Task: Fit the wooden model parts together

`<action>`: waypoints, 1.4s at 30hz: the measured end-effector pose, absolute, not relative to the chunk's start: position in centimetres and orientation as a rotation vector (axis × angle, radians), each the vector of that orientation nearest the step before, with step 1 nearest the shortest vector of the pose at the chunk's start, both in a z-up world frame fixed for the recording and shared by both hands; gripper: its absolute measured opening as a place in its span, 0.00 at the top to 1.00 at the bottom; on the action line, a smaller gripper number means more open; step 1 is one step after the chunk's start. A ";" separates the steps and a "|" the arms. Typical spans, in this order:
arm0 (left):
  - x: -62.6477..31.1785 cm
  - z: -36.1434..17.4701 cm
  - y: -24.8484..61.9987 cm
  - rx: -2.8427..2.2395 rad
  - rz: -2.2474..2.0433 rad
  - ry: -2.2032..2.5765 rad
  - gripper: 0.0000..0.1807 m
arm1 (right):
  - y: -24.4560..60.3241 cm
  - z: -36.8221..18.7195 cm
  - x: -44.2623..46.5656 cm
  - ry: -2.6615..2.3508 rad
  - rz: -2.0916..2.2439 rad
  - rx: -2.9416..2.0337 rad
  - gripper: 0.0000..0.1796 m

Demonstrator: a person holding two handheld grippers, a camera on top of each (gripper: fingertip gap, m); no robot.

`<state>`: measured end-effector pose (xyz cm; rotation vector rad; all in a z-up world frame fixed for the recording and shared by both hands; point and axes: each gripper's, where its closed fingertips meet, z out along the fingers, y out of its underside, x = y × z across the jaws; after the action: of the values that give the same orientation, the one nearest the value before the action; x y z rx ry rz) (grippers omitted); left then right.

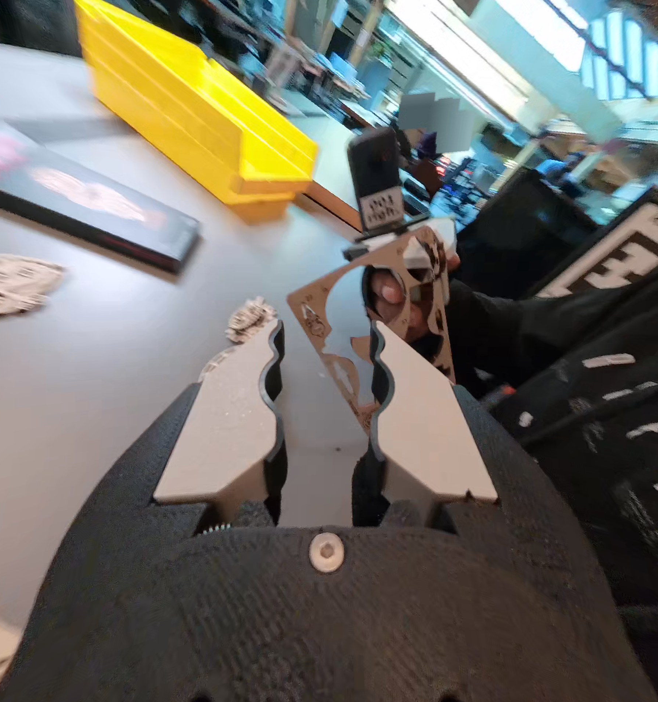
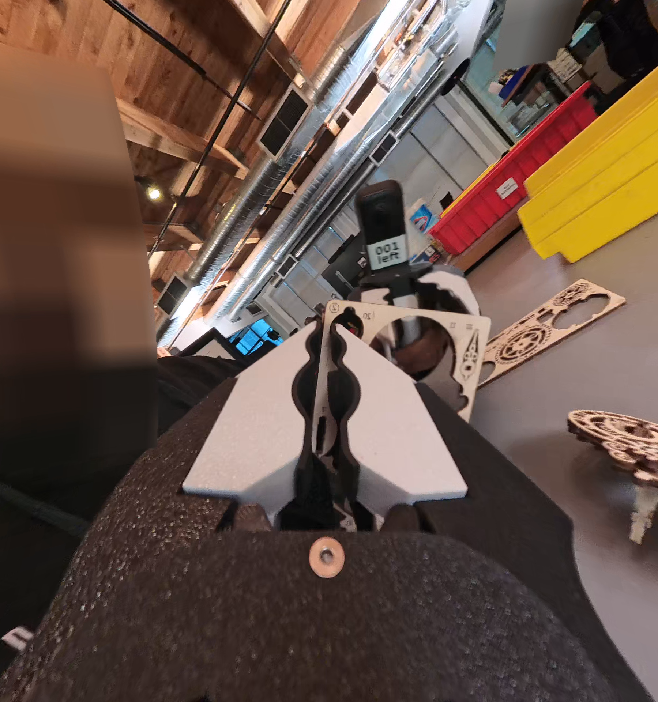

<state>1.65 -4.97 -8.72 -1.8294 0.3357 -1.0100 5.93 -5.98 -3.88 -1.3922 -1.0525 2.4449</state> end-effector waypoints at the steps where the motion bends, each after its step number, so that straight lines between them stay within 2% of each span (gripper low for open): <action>1: 0.6 -7.7 -4.8 -1.801 -0.958 0.317 0.77 | -5.8 -3.8 5.8 -1.046 2.439 -1.387 0.99; 4: 1.4 -4.5 -6.3 -1.692 -1.061 0.380 0.83 | -5.3 -3.7 5.4 -1.041 2.367 -1.381 1.00; 9: 5.7 -4.3 -7.4 -1.680 -1.288 0.449 0.86 | -6.1 -3.7 4.7 -1.104 2.264 -1.360 0.99; 16: 5.8 -4.4 -6.9 -1.637 -1.385 0.361 0.99 | -6.9 -4.2 4.9 -1.180 2.149 -1.358 0.99; 26: 2.8 -4.8 -6.9 -1.685 -1.326 0.287 1.00 | -6.5 -3.8 6.0 -1.190 2.075 -1.337 0.99; 31: -0.8 -12.5 -5.8 -2.068 -1.171 0.189 0.99 | -6.9 -2.5 7.5 -1.245 2.088 -1.264 0.99; 37: -0.7 -19.4 -4.7 -2.303 -1.126 0.160 0.99 | -7.2 -1.2 8.6 -1.292 2.090 -1.205 0.99; 42: -1.9 -18.1 -3.7 -2.272 -0.891 0.301 0.84 | -7.8 -1.1 8.9 -1.338 2.111 -1.180 0.99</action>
<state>-1.91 -3.74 -18.08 -2.2722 0.3014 -0.8906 8.93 -7.77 -1.13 -1.1802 -1.3381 2.1109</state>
